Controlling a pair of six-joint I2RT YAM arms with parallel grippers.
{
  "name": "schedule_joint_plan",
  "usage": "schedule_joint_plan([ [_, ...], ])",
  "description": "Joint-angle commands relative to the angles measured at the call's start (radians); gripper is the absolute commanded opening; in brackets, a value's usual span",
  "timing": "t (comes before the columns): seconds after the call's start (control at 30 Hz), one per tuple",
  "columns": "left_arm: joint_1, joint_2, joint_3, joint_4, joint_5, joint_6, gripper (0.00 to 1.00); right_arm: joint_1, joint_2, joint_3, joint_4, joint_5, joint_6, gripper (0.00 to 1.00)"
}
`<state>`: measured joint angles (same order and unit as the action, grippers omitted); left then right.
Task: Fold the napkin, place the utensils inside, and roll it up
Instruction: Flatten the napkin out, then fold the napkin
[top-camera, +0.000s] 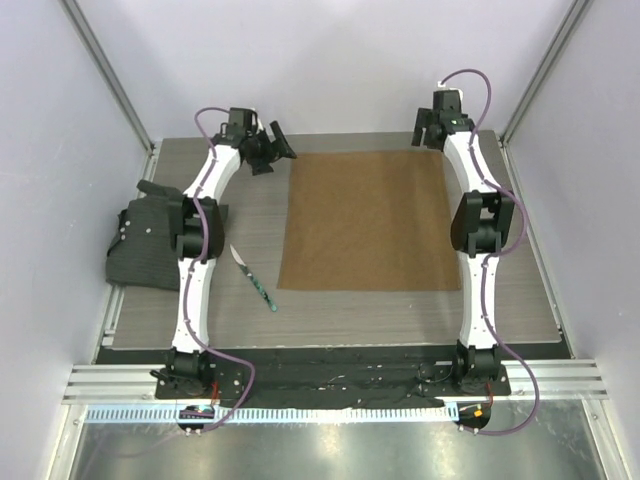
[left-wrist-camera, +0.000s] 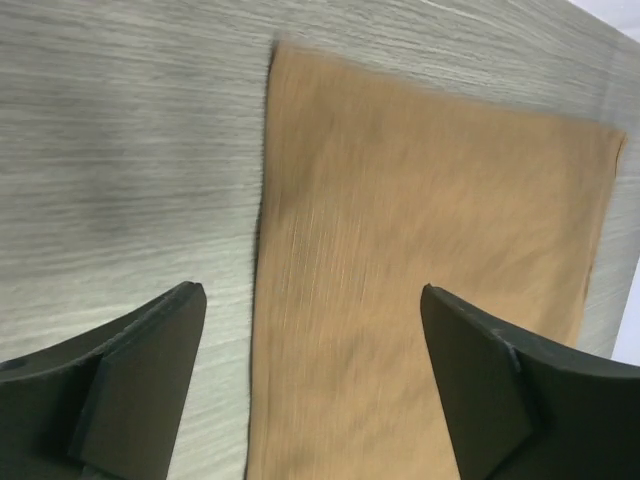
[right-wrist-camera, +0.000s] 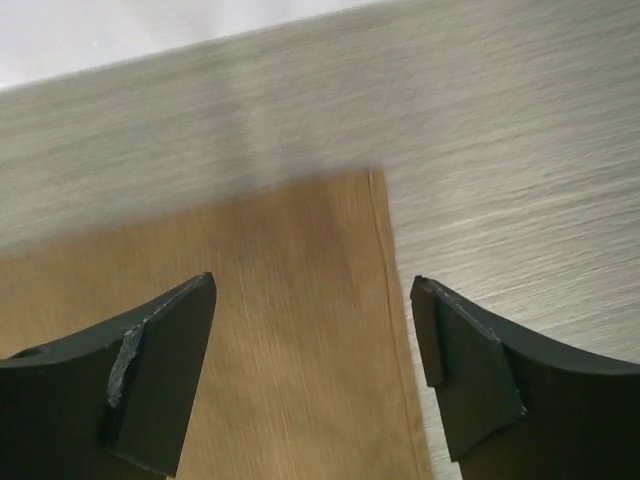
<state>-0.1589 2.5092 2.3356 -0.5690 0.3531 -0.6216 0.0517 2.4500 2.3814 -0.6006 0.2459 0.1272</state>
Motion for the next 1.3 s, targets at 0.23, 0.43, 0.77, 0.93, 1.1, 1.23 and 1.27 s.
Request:
schedule_joint_plan([
  [0.23, 0.007, -0.41, -0.258, 0.104, -0.081, 0.045, 0.98, -0.001, -0.479, -0.467, 0.11, -0.216, 0.052, 0.88],
  [0.43, 0.007, -0.518, -0.301, -0.063, -0.146, 0.131, 0.98, 0.062, -0.626, -0.732, 0.143, -0.29, 0.091, 0.84],
  [0.77, 0.009, -0.831, -0.635, -0.243, -0.219, 0.261, 0.98, 0.474, -0.635, -0.863, 0.185, -0.25, 0.054, 0.77],
  [0.93, 0.013, -1.142, -0.96, -0.129, -0.392, 0.292, 1.0, 0.62, -0.492, -0.775, 0.171, -0.25, 0.037, 0.7],
  [1.1, 0.068, -1.28, -1.105, -0.083, -0.462, 0.296, 1.0, 0.737, -0.369, -0.64, 0.102, -0.18, -0.001, 0.64],
  [1.23, 0.085, -1.299, -1.105, -0.092, -0.505, 0.296, 1.0, 0.798, -0.324, -0.608, 0.093, -0.131, -0.023, 0.62],
  [1.27, 0.087, -1.297, -1.102, -0.104, -0.516, 0.298, 1.0, 0.807, -0.313, -0.604, 0.093, -0.122, -0.026, 0.61],
])
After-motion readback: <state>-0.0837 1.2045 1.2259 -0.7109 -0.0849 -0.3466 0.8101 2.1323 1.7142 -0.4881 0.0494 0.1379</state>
